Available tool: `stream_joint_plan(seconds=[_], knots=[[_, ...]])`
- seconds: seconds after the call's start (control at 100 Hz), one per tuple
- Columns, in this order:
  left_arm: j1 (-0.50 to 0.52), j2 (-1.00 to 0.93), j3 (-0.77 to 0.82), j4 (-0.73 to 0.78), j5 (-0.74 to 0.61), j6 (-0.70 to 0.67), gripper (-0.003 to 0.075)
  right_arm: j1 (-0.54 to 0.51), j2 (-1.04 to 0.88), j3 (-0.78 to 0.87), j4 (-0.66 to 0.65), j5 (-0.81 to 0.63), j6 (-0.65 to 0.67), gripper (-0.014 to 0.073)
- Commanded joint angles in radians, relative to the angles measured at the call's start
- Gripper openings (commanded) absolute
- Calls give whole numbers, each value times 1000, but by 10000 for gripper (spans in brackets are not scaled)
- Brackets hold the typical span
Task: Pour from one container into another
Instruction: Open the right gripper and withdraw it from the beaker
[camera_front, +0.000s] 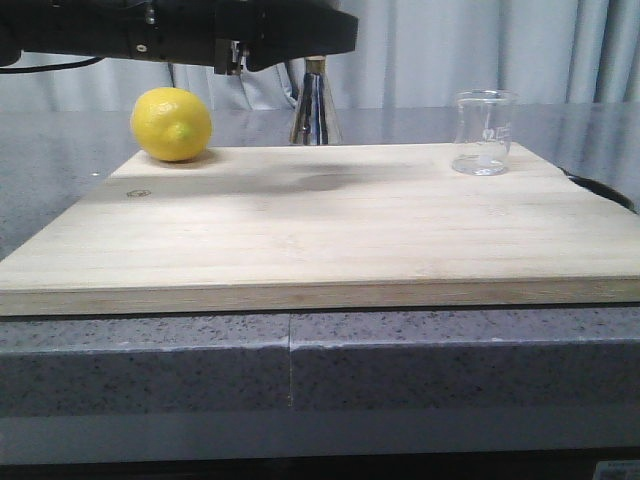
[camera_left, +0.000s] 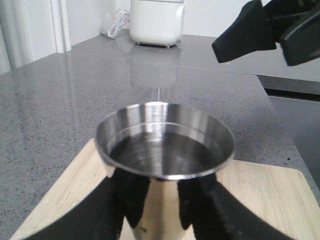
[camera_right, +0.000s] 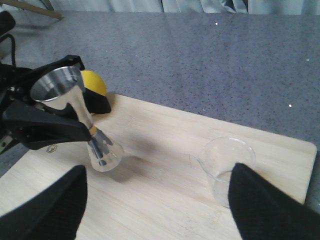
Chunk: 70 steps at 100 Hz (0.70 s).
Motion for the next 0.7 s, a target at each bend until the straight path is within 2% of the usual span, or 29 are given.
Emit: stream_joint_plan(seconds=[0.0,0.33,0.44,0.57,0.69], knots=[[-4,-53,-30,-92,102,-8,259,-4,-52,-9,-24,4,5,493],[-4,-53,-30,-92,102,-8,259,-6,-143,16,-22,-29,-13,493],[-4,-53,-30,-92,102,-8,259,-6,-145,16,96,-83,-150,493],[-4,-53,-30,-92,102,-8,259,-6,-145,25,234,-70,-334,493],[-4,-53,-30,-92,102,-8,259,-6,-139,49,425,-70,-487,493]])
